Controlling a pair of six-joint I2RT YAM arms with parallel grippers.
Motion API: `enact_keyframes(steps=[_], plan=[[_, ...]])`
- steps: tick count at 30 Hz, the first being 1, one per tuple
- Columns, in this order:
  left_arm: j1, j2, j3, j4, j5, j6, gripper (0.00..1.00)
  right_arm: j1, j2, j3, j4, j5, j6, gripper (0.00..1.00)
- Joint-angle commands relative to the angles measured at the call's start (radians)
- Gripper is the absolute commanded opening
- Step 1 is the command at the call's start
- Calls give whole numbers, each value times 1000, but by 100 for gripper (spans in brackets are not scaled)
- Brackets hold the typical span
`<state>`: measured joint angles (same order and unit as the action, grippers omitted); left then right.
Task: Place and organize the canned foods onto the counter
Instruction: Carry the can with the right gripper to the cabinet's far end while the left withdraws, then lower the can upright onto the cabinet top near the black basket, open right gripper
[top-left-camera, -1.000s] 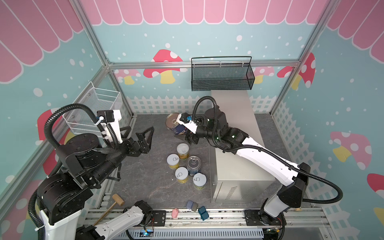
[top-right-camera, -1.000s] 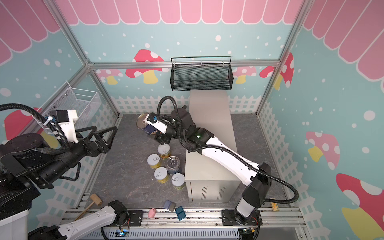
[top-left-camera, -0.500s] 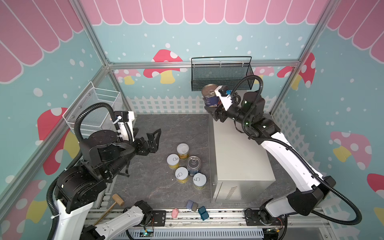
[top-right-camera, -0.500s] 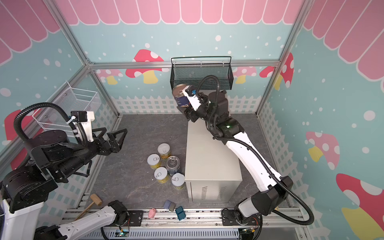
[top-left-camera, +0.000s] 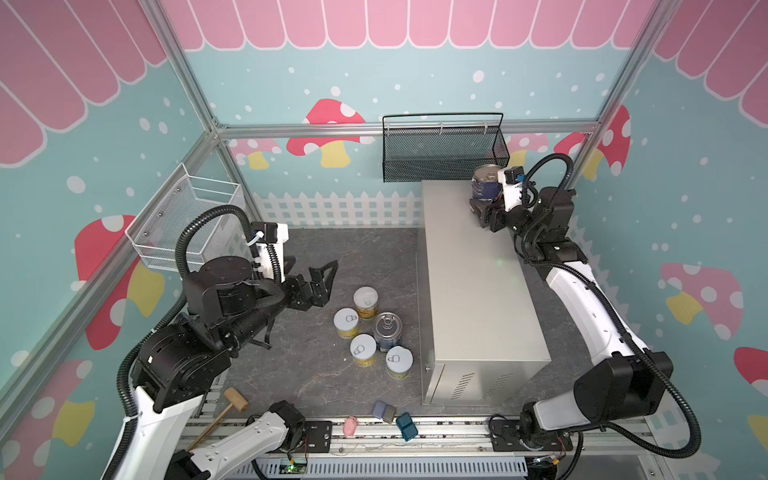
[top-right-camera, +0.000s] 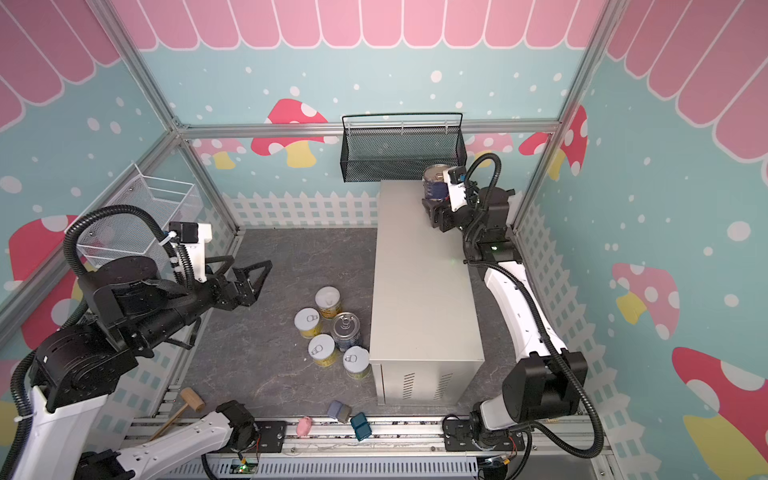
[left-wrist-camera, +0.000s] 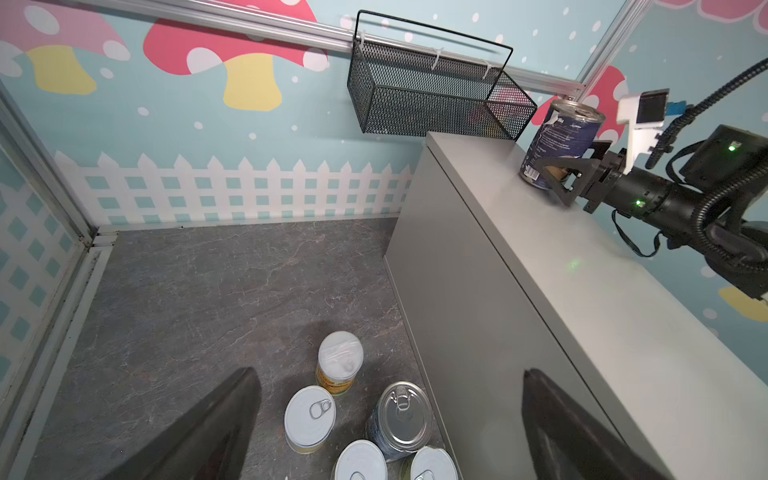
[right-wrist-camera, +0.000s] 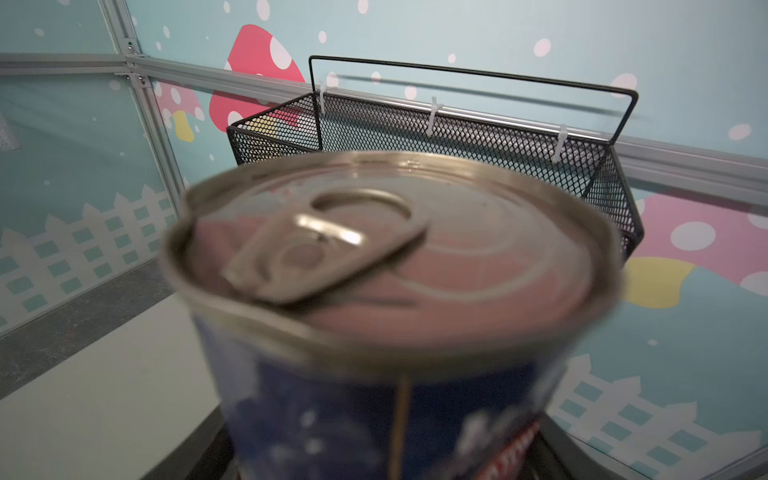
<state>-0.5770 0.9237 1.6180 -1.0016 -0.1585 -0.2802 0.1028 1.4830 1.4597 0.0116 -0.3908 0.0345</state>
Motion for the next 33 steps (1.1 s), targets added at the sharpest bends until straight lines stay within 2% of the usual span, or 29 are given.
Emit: enact_keyframes(steps=[1, 9, 19, 24, 33], plan=[[5, -5, -26, 32, 27, 6, 99, -17, -3, 19, 238, -80, 17, 54], [5, 4, -48, 70, 44, -8, 100, -60, 106, 70, 250, -121, 19, 57], [4, 7, -83, 100, 34, -25, 99, -64, 188, 154, 224, -206, 21, 78], [4, 12, -96, 115, 40, -32, 99, -63, 206, 200, 183, -234, 16, 85], [4, 12, -117, 129, 45, -37, 99, -64, 211, 250, 132, -248, 11, 91]])
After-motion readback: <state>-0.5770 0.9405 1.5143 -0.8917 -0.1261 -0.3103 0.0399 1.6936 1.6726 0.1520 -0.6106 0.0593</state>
